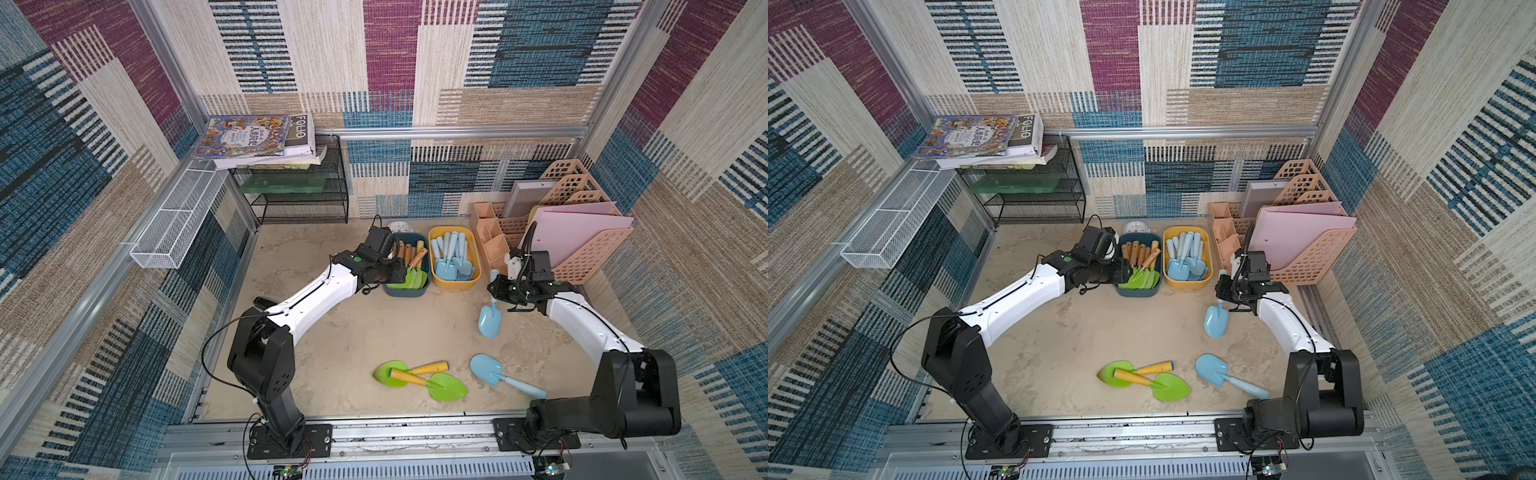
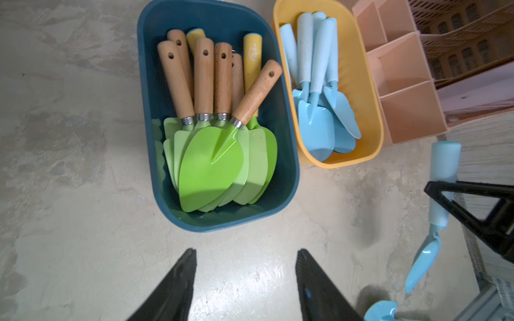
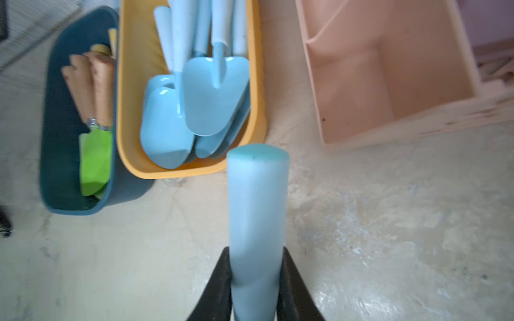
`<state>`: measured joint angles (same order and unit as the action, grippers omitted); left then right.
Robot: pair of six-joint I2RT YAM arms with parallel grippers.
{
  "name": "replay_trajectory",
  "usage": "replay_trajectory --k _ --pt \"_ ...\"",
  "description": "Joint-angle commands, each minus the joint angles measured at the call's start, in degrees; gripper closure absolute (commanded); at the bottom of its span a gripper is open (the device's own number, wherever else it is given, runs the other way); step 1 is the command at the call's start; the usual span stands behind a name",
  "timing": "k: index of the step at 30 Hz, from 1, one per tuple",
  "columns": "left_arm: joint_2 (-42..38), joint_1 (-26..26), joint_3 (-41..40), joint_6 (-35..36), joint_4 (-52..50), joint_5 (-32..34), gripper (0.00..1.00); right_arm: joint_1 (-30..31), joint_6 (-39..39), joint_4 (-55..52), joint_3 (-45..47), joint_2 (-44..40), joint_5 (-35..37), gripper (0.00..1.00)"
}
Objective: Sort the small shovels by color and place them into the storage box
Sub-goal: Pick up the shovel from the center of the board.
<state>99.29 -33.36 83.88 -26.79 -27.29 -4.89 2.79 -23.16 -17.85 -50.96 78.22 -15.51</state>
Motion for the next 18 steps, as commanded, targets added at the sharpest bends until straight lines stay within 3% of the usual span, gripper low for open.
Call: replay_trajectory --k 1,7,13,18 --pt "0.75 0.09 0.1 1.43 6.82 -8.83 0.4 -0.84 -1.43 6.32 0.58 -0.69 -12.94 0.87" --pt "4.07 0.06 0.32 -1.54 16.63 -23.56 0.32 1.07 -4.17 14.92 2.84 -1.73 -30.58 0.86" --pt "4.62 -0.25 -0.86 -2.82 23.91 -30.33 0.29 4.26 -4.23 16.11 2.39 -3.69 -34.86 0.86" --pt "4.51 -0.56 -1.95 -3.39 27.26 -32.16 0.29 5.81 -3.2 14.08 0.36 -2.53 -34.75 0.85"
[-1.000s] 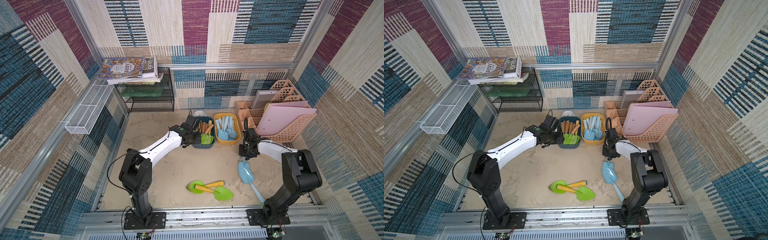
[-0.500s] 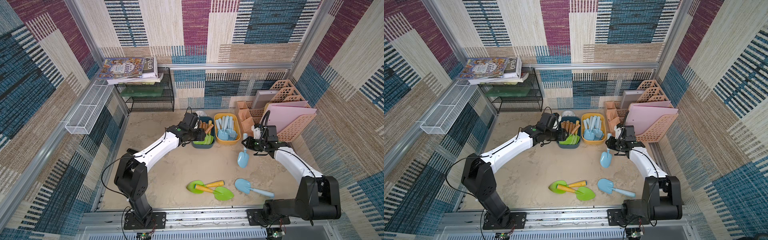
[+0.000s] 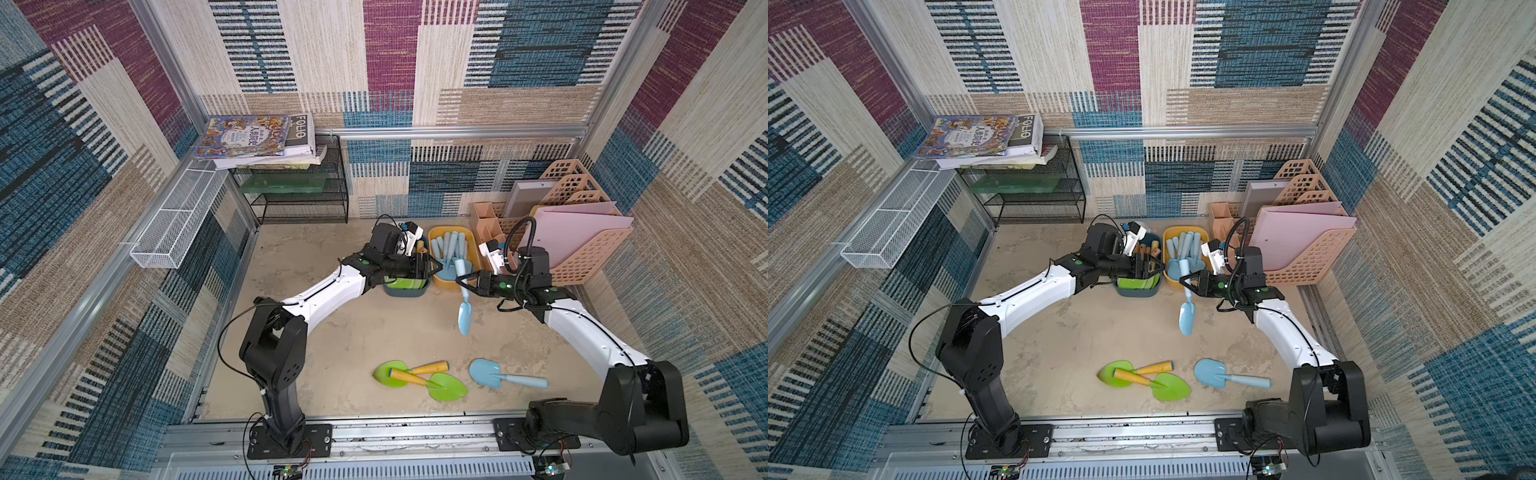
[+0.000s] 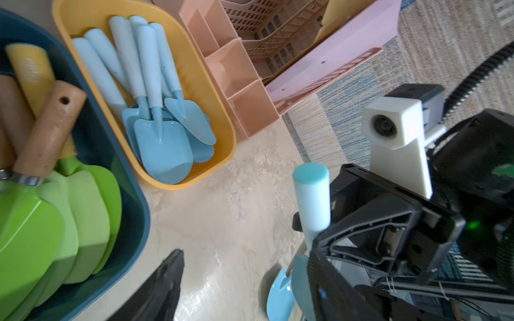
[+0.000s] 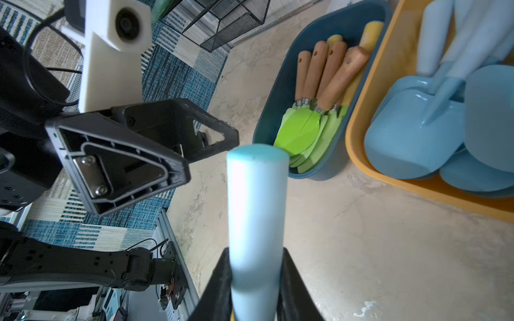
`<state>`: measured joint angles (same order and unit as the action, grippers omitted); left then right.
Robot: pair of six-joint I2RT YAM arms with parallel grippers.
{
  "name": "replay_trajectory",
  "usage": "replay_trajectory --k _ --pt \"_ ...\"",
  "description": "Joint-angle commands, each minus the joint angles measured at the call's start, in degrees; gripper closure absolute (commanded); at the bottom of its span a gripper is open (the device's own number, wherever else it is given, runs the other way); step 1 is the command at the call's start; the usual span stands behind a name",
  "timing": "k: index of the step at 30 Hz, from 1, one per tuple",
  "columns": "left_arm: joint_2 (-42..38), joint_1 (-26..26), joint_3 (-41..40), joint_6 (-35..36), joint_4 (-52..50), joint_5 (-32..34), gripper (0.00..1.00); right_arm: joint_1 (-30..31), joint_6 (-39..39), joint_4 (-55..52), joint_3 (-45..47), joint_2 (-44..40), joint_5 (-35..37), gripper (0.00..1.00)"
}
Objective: Sort the small shovels by color and place them into the storage box
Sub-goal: Pick up the shovel from the center of the board.
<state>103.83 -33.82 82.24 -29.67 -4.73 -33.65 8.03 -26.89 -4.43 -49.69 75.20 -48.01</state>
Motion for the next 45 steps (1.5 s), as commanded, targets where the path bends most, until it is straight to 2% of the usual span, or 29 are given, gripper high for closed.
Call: replay_trajectory --k 1,13,18,20,21,22,24,26,31,34,36,40,42,45 --pt "-0.03 -0.15 -0.32 -0.48 5.1 -3.59 0.29 0.87 0.7 0.39 -1.32 0.94 -2.35 0.85" --pt "3.01 -1.02 2.22 -1.08 5.75 -4.94 0.31 4.59 0.35 1.17 -4.54 4.75 -2.1 0.85" --pt "4.41 -1.46 3.89 -0.52 4.97 -4.62 0.36 6.37 -0.81 2.6 -5.72 6.38 -3.12 0.85" --pt "5.03 -1.57 4.67 -0.35 4.73 -4.79 0.42 6.67 -1.96 4.08 -5.77 7.04 -4.33 0.86" --pt "5.28 -1.56 4.99 -0.39 4.81 -5.0 0.49 6.86 -2.11 4.27 -5.93 7.36 -4.55 0.85" --pt "5.45 -1.68 5.16 -0.43 4.93 -5.17 0.57 7.04 -1.9 4.19 -6.19 7.55 -4.34 0.85" --pt "5.59 -1.62 5.7 -0.54 4.95 -5.36 0.82 7.02 -1.12 3.09 -6.89 7.83 -3.11 0.85" --pt "5.84 -1.67 6.57 -0.36 4.31 -5.3 0.99 6.91 0.01 1.36 -7.58 8.1 -1.49 0.85" --pt "7.54 -1.74 11.6 1.54 0.18 -1.51 1.0 6.28 2.11 -2.46 -9.39 9.3 3.71 0.82" --pt "10.44 -1.75 18.0 2.47 -3.42 2.4 1.0 6.05 3.19 -6.38 -11.28 10.12 10.89 0.62" --pt "13.44 -1.77 24.13 3.22 -6.46 5.2 1.0 5.53 3.55 -8.6 -11.99 10.08 15.84 0.54" --pt "21.17 -1.77 37.58 3.99 -11.09 10.96 1.0 4.2 3.18 -10.22 -10.82 7.95 25.77 0.52" --pt "27.14 -1.75 48.22 3.93 -15.42 13.79 1.0 3.44 2.98 -10.96 -9.55 6.52 30.95 0.52" --pt "37.1 -1.85 64.81 4.25 -21.56 18.09 1.0 2.16 2.31 -10.74 -7.11 4.19 34.35 0.53"
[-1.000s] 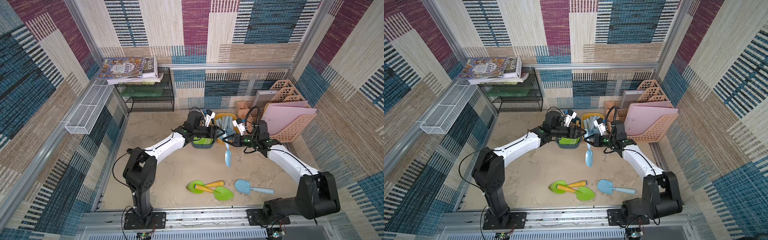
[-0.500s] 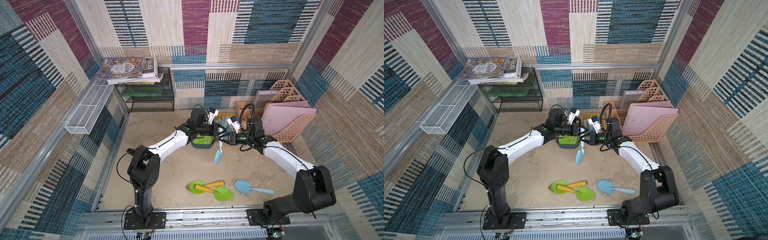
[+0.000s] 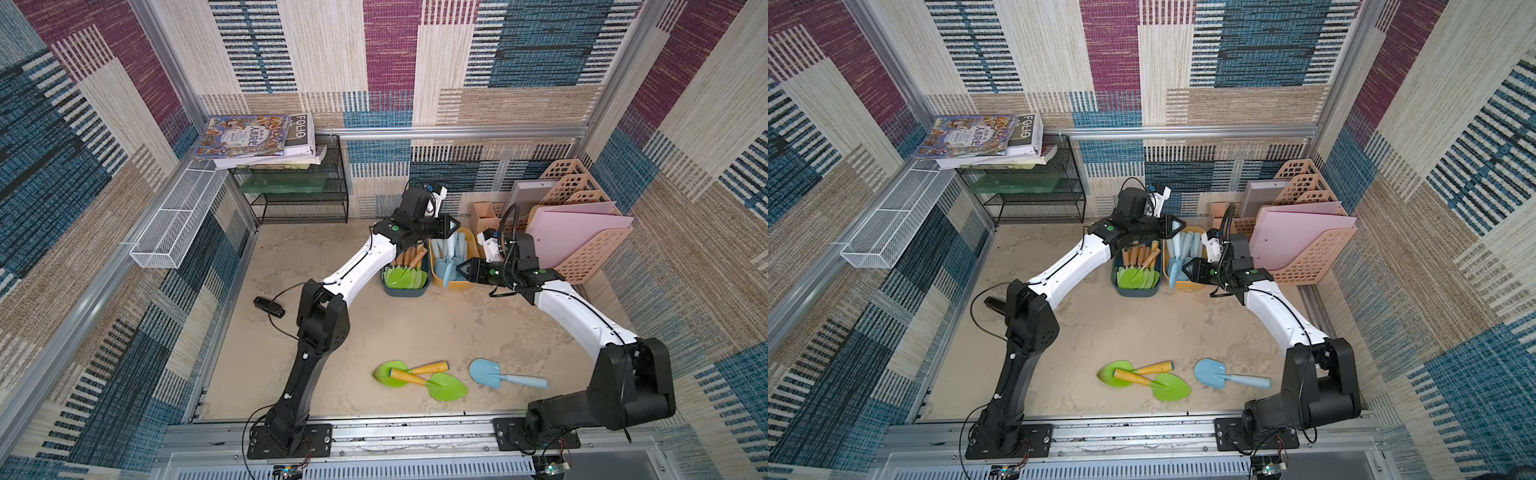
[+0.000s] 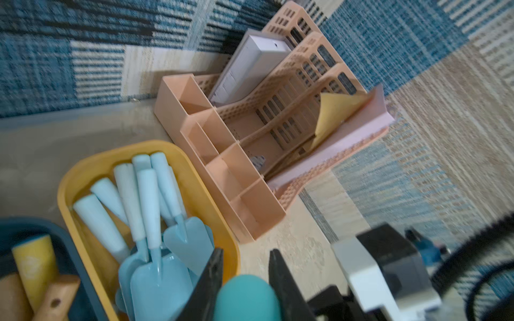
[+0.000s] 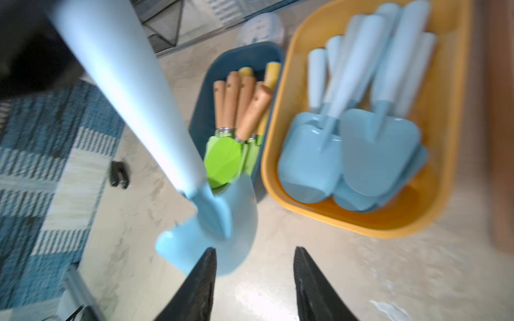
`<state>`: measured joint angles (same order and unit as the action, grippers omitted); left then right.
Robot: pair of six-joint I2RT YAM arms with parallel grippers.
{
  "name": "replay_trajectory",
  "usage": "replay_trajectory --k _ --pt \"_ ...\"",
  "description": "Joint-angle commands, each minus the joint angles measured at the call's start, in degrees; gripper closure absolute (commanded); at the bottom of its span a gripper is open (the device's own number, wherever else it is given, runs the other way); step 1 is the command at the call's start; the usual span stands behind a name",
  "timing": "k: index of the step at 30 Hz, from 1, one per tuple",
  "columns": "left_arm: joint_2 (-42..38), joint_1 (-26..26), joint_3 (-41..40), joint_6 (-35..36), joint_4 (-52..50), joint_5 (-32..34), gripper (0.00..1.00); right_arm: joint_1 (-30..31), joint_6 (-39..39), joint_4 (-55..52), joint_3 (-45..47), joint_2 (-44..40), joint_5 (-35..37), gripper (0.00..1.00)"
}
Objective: Sort the small shovels by color and place them into the storage box
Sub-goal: Pick up the shovel from the center of the board, then place the shovel in the storage box.
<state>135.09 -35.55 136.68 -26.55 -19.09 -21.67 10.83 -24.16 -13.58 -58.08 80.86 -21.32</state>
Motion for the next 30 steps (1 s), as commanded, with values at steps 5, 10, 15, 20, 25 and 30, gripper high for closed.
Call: replay_trajectory --k 5,10,15,20,25,30 --pt "14.56 -0.33 20.4 0.1 -7.67 13.2 1.0 -2.45 -0.89 -0.04 4.99 -5.06 7.93 0.53" --pt "13.79 -1.43 14.24 1.93 -3.03 19.72 1.0 -3.58 -1.06 0.48 6.44 -6.41 8.13 0.54" --pt "15.26 -3.23 14.76 5.79 -1.83 23.12 1.0 -3.9 -1.66 1.45 6.71 -5.94 5.67 0.54" --pt "16.43 -4.58 15.81 8.57 -2.66 26.25 1.0 -3.89 -1.95 1.81 7.28 -5.11 4.76 0.55" --pt "16.54 -5.39 15.81 10.27 -3.99 29.33 0.58 -4.02 -1.94 1.3 7.07 -5.06 5.31 0.55" --pt "15.01 -5.73 15.1 10.62 -5.55 30.32 0.42 -4.06 -1.8 0.8 6.75 -5.94 5.59 0.56"
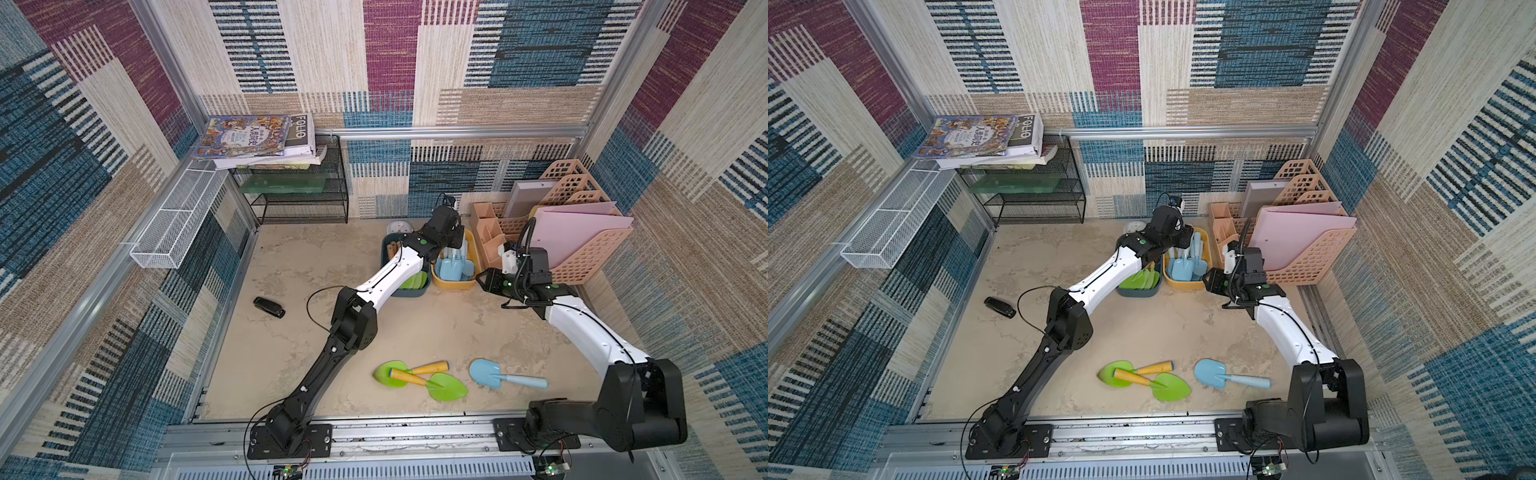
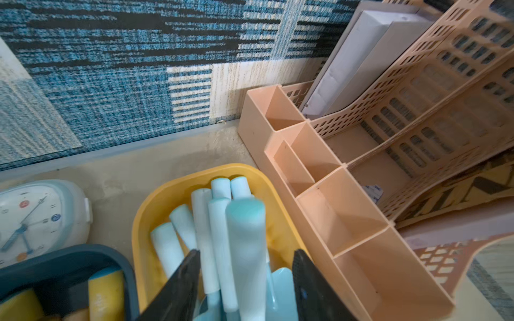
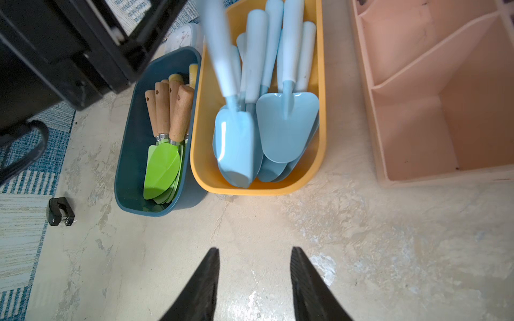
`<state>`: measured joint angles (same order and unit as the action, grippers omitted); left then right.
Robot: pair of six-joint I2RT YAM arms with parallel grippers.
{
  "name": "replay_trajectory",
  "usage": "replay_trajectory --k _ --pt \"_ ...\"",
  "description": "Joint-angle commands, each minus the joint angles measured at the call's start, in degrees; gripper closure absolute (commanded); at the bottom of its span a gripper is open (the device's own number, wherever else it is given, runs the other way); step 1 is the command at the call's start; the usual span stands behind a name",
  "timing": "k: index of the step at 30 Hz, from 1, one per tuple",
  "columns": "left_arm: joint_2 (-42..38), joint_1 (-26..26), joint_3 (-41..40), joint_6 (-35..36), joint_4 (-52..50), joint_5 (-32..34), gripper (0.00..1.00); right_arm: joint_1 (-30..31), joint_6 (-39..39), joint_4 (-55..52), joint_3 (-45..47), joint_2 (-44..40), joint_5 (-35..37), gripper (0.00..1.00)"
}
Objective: Sort the small shovels by color and place them into the storage box
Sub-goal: Place the shovel in the storage box.
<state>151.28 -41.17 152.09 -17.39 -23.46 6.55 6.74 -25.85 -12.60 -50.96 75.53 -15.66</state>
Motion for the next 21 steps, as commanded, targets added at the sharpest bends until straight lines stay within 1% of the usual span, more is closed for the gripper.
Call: replay_trajectory --k 1,6,10,12,16,18,21 --pt "-1.78 -0.27 -0.83 1.32 -1.4 2.46 0.4 0.02 -0.09 -0.39 -0.48 -0.81 0.08 0.56" --pt "-7.57 -0.66 -6.5 1.1 -2.01 3.73 0.4 0.02 0.09 -1.61 -0.46 -2.35 1.25 0.56" --pt "-14.62 -0.65 -15.11 0.18 -3.12 4.31 0.4 0.03 0.34 -3.06 -0.59 -3.5 2.96 0.56" --pt "-19.35 -0.74 -21.82 0.1 -2.84 4.56 0.4 0.07 0.51 -4.15 -0.82 -3.87 4.36 0.56" --pt "-30.67 -1.46 -40.76 -0.2 -0.63 3.78 0.39 0.99 0.68 -5.36 -0.21 -4.58 4.67 0.55" --pt "-36.19 -2.34 -50.54 -0.28 0.8 4.17 0.39 3.11 0.91 -6.24 0.13 -4.47 4.35 0.55" --pt "-43.3 -3.3 -62.91 -1.32 1.12 4.75 0.38 9.12 2.01 -8.19 0.5 -3.81 4.88 0.55"
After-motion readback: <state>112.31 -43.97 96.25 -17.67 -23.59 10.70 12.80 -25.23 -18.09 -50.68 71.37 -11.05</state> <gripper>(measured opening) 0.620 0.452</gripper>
